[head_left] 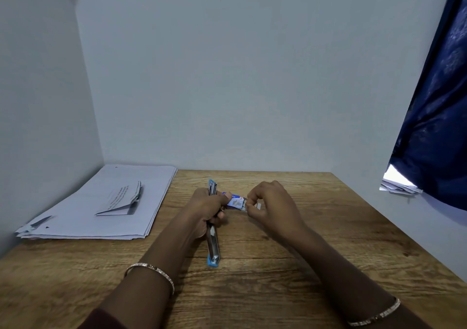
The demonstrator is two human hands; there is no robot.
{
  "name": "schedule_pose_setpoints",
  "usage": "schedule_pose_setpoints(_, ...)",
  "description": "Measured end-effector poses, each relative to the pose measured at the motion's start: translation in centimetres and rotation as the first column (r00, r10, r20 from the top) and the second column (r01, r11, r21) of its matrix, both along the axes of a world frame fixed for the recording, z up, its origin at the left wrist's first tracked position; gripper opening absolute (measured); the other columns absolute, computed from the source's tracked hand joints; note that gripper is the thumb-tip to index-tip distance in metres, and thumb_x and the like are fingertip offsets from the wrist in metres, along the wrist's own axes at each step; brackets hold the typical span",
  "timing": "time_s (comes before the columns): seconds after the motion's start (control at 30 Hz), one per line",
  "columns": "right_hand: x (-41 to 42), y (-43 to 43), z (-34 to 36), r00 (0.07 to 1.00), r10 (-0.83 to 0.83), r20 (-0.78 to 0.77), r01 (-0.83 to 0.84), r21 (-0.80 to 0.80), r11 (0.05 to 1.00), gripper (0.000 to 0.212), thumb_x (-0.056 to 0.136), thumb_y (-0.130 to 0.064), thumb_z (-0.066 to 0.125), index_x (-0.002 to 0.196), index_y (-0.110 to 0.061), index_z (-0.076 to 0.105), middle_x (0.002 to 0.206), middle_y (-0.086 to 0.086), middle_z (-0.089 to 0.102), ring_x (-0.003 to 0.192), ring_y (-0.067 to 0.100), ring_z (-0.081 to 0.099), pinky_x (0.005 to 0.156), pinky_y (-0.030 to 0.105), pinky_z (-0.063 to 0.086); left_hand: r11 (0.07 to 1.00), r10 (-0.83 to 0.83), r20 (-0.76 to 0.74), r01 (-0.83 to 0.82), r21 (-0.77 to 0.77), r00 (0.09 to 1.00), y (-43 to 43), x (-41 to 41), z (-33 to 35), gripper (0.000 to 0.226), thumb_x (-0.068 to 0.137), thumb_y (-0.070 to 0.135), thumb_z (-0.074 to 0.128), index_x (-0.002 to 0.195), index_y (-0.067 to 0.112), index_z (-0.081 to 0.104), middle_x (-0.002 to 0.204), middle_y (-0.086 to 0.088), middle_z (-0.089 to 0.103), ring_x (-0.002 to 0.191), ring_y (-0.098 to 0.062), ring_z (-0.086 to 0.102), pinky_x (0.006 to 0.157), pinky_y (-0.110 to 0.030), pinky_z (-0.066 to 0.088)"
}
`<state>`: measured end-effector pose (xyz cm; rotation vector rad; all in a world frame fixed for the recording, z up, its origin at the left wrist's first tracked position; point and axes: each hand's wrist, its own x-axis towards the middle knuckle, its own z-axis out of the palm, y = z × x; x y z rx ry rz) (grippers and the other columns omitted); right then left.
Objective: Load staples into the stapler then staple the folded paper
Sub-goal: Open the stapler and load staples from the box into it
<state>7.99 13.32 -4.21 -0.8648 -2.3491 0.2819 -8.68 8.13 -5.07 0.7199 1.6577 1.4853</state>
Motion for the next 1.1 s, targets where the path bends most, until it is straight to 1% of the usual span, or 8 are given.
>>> schedule_pose_setpoints(0.13, -0.2, 0.5, -0.4, 0.999, 0.034, -0.003, -0.034, 0.019, 0.999, 0.004, 0.094, -0.022, 0.061, 0.091, -0.02, 0.064, 0.101, -0.005, 0.063, 0.1, 0.014, 0.05, 0.083, 0.032, 0.043, 1.0, -0.005, -0.011, 0.005, -0.024, 1.0, 0.2, -0.2, -0.6, 0.034, 0.093, 0.016, 0.071, 0.116, -0.006, 0.061, 0.059, -0.007, 0.053, 0.028, -0.007, 0.043, 0.029, -0.016, 0.028)
schedule_pose_setpoints(0.27, -0.2, 0.9, -0.7, 0.997, 0.072, -0.033, -0.071, 0.033, 0.997, 0.004, 0.096, -0.02, 0.062, 0.093, -0.019, 0.064, 0.096, -0.01, 0.057, 0.095, 0.011, 0.049, 0.076, 0.026, 0.034, 0.998, -0.018, 0.015, 0.019, -0.059, 1.0, 0.4, -0.4, -0.9, 0.03, 0.092, 0.016, 0.072, 0.11, -0.006, 0.062, 0.036, 0.001, 0.051, 0.029, -0.008, 0.041, 0.03, -0.017, 0.028)
schedule_pose_setpoints(0.33, -0.3, 1.0, -0.7, 0.991, 0.087, -0.101, -0.088, 0.001, 0.996, 0.005, 0.094, -0.019, 0.064, 0.09, -0.019, 0.065, 0.092, -0.01, 0.06, 0.09, 0.011, 0.053, 0.07, 0.023, 0.034, 0.997, -0.015, 0.04, 0.018, -0.078, 0.999, 0.4, -0.5, -0.9, 0.031, 0.092, 0.015, 0.072, 0.112, -0.005, 0.06, 0.034, 0.002, 0.051, 0.032, -0.008, 0.04, 0.03, -0.019, 0.028)
schedule_pose_setpoints(0.47, -0.1, 1.1, -0.3, 0.958, 0.088, -0.273, -0.115, -0.082, 0.99, 0.005, 0.091, -0.015, 0.068, 0.086, -0.016, 0.069, 0.082, -0.012, 0.065, 0.073, 0.0, 0.056, 0.059, 0.011, 0.038, 0.996, -0.007, 0.096, 0.016, -0.089, 0.995, 0.4, -0.6, -0.8, 0.025, 0.091, 0.014, 0.072, 0.103, -0.004, 0.06, 0.049, -0.005, 0.053, 0.033, -0.008, 0.039, 0.03, -0.018, 0.028)
schedule_pose_setpoints(0.63, 0.1, 1.0, -0.2, 0.922, 0.086, -0.377, -0.136, -0.109, 0.985, 0.003, 0.09, -0.007, 0.07, 0.087, -0.009, 0.069, 0.077, -0.005, 0.066, 0.07, 0.004, 0.057, 0.06, 0.008, 0.042, 0.995, -0.016, 0.145, 0.03, -0.093, 0.989, 0.4, -0.5, -0.6, 0.02, 0.092, 0.013, 0.071, 0.09, -0.004, 0.06, 0.06, -0.01, 0.05, 0.034, -0.009, 0.038, 0.03, -0.014, 0.027)
schedule_pose_setpoints(0.8, 0.1, 0.9, 0.0, 0.946, 0.112, -0.305, -0.14, -0.068, 0.988, 0.011, 0.087, -0.008, 0.072, 0.084, -0.018, 0.069, 0.072, -0.015, 0.062, 0.067, 0.004, 0.055, 0.059, 0.01, 0.04, 0.994, -0.038, 0.178, 0.055, -0.092, 0.983, 0.4, -0.4, -0.6, 0.025, 0.092, 0.014, 0.071, 0.104, -0.007, 0.062, 0.055, -0.009, 0.05, 0.034, -0.009, 0.037, 0.029, -0.015, 0.027)
schedule_pose_setpoints(0.93, 0.3, 1.1, 0.2, 0.976, 0.122, -0.183, -0.124, 0.001, 0.992, 0.01, 0.085, -0.011, 0.073, 0.083, -0.021, 0.073, 0.07, -0.019, 0.059, 0.067, 0.002, 0.053, 0.063, 0.019, 0.04, 0.994, -0.03, 0.158, 0.046, -0.097, 0.987, 0.4, -0.7, -0.6, 0.023, 0.092, 0.015, 0.071, 0.095, -0.006, 0.062, 0.041, -0.005, 0.05, 0.031, -0.009, 0.035, 0.029, -0.015, 0.026)
schedule_pose_setpoints(1.1, 0.4, 1.3, 0.3, 0.982, 0.152, -0.114, -0.149, 0.035, 0.988, 0.007, 0.087, -0.014, 0.077, 0.092, -0.018, 0.078, 0.081, -0.012, 0.069, 0.072, -0.002, 0.055, 0.065, 0.008, 0.039, 0.994, -0.02, 0.147, 0.036, -0.104, 0.989, 0.2, -0.8, -0.6, 0.022, 0.092, 0.015, 0.072, 0.09, -0.005, 0.062, 0.046, -0.006, 0.052, 0.039, -0.011, 0.036, 0.03, -0.017, 0.026)
